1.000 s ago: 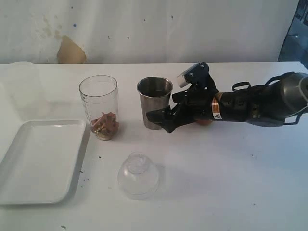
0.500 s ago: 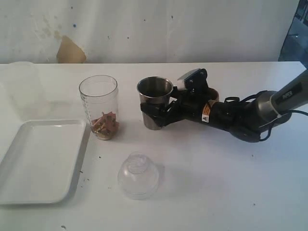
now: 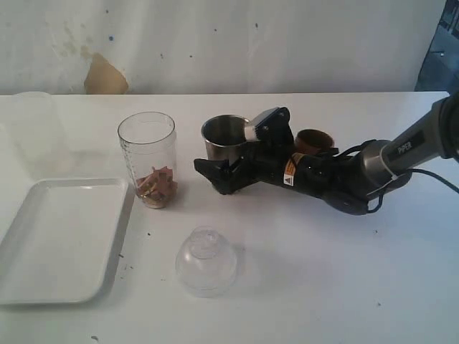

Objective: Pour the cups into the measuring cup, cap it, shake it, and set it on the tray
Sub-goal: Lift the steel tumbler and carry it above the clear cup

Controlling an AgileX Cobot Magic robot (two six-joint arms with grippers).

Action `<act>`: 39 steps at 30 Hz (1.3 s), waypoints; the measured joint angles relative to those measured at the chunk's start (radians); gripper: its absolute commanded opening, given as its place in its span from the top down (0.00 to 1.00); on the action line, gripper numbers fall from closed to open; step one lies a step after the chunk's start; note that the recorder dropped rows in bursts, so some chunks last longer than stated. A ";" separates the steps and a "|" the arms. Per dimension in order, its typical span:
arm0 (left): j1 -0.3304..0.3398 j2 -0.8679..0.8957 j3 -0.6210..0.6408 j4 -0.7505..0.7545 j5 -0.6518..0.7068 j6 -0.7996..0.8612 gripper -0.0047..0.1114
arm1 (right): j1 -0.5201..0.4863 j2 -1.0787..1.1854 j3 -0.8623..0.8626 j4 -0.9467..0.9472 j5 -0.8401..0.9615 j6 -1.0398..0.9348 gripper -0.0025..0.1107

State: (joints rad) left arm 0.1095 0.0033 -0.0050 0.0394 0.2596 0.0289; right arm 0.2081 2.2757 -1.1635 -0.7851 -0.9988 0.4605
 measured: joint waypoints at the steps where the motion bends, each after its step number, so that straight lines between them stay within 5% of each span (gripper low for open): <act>1: 0.000 0.000 0.000 0.000 0.000 0.000 0.96 | 0.000 0.000 0.000 0.000 0.000 0.000 0.05; 26: 0.000 0.000 0.000 0.000 0.000 0.000 0.96 | 0.021 0.002 0.000 0.094 -0.004 -0.053 0.07; 31: 0.000 0.000 0.000 0.000 0.000 0.000 0.96 | 0.021 0.002 0.000 0.099 -0.004 -0.060 0.32; 37: 0.000 0.000 0.000 0.000 0.000 0.000 0.96 | 0.021 0.002 -0.001 0.104 0.000 -0.081 0.94; 39: 0.000 0.000 0.000 0.000 0.000 0.000 0.96 | 0.021 0.002 -0.001 0.104 0.000 -0.082 0.98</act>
State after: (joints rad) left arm 0.1095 0.0033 -0.0050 0.0394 0.2596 0.0289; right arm 0.2292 2.2774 -1.1642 -0.6811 -0.9992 0.3787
